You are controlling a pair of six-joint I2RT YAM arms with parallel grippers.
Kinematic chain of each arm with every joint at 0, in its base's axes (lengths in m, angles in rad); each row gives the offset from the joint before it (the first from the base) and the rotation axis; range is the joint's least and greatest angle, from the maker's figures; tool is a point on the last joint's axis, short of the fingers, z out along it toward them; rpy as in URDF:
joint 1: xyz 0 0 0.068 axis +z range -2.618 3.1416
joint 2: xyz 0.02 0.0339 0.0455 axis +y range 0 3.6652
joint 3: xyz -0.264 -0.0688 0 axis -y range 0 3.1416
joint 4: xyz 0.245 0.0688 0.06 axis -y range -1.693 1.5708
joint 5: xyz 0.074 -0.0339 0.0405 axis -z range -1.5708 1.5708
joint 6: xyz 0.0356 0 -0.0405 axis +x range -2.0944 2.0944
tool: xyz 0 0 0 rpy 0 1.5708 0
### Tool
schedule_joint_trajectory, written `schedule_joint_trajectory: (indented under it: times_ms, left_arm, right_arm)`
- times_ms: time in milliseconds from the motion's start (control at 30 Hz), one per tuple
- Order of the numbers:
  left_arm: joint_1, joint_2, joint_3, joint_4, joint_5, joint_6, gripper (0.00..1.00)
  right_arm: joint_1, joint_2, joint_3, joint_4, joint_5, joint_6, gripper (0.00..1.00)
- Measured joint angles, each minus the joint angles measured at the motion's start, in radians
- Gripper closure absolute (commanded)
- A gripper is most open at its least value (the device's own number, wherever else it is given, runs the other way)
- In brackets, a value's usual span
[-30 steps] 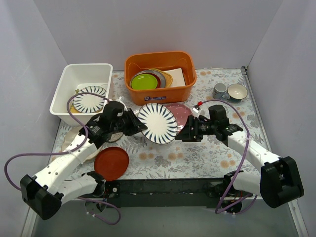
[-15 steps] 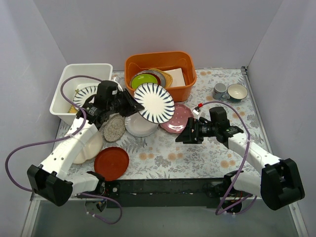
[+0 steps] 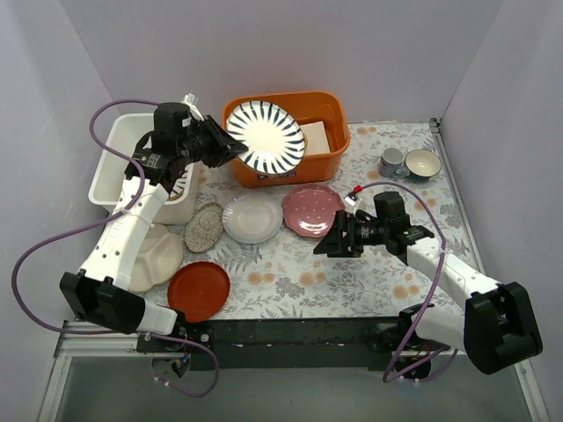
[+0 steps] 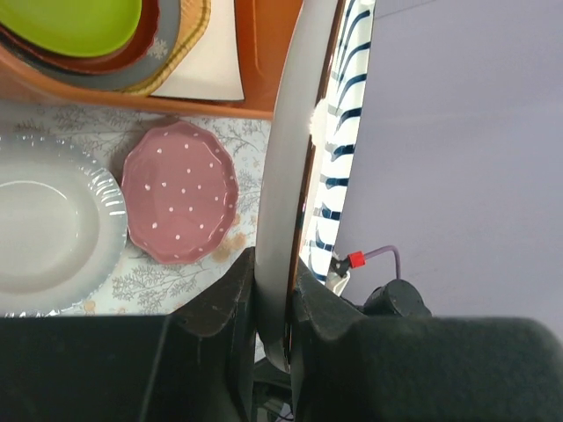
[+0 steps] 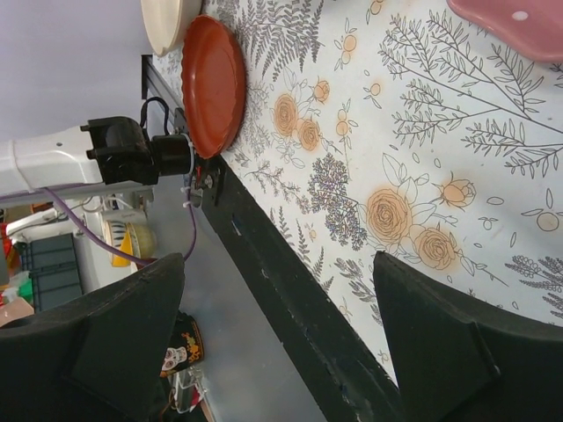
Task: Place the plates into the plastic bin on the countertop
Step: Place the plate in the plastic bin.
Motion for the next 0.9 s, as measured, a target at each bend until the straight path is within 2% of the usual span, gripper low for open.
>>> schedule_joint_trajectory:
  times_ms: [200, 467, 900]
  left_arm:
    - [0.064, 0.074, 0.107, -0.013, 0.023, 0.004, 1.00]
    - [0.246, 0.115, 0.192, -0.028, 0.047, -0.016, 1.00]
    - [0.457, 0.121, 0.195, -0.021, 0.037, -0.080, 1.00]
  right_arm:
    - [-0.003, 0.000, 0.000, -0.004, 0.000, -0.009, 0.04]
    - [-0.009, 0.000, -0.014, -0.012, 0.000, -0.024, 0.04]
    - [-0.013, 0.000, -0.023, -0.019, -0.005, -0.027, 0.04]
